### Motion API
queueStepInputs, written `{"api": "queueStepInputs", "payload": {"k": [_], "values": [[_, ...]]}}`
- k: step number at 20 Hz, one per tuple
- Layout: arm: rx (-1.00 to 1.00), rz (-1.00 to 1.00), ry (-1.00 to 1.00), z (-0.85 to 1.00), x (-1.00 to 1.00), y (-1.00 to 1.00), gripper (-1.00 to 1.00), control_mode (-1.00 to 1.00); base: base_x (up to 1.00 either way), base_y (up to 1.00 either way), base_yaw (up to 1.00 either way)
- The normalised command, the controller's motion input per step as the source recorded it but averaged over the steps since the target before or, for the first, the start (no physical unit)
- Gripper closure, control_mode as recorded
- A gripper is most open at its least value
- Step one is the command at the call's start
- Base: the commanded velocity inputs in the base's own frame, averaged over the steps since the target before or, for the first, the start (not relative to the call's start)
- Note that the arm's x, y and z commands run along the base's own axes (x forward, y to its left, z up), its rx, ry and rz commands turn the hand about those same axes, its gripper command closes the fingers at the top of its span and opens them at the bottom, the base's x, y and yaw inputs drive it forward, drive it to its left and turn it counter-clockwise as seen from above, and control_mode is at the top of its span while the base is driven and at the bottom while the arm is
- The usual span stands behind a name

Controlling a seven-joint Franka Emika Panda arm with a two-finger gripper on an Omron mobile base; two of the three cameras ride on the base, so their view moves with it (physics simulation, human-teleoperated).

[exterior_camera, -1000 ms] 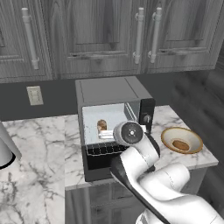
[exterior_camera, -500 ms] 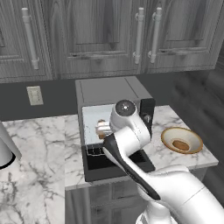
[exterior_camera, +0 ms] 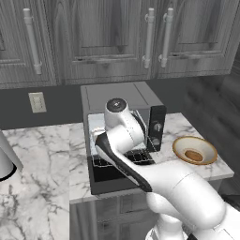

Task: Pick up the heated bread from the toaster oven and place it in the bowl. Then move the bread bowl to the dining counter.

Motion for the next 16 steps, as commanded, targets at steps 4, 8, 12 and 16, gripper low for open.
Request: {"api": "queueStepInputs", "payload": {"k": [4,8,12,16], "values": [[-0.03,0.0,0.0,-0.6,0.45,0.01,-1.0,-1.0,0.0,0.0,0.0],[-0.02,0.0,0.0,-0.37,0.36,0.0,-1.0,-1.0,0.0,0.0,0.0],[0.0,0.0,-0.01,-0.16,0.24,0.0,-1.0,-1.0,0.0,0.0,0.0],[0.0,0.0,-0.03,-0.06,0.16,0.01,-1.0,-1.0,0.0,0.0,0.0]]}}
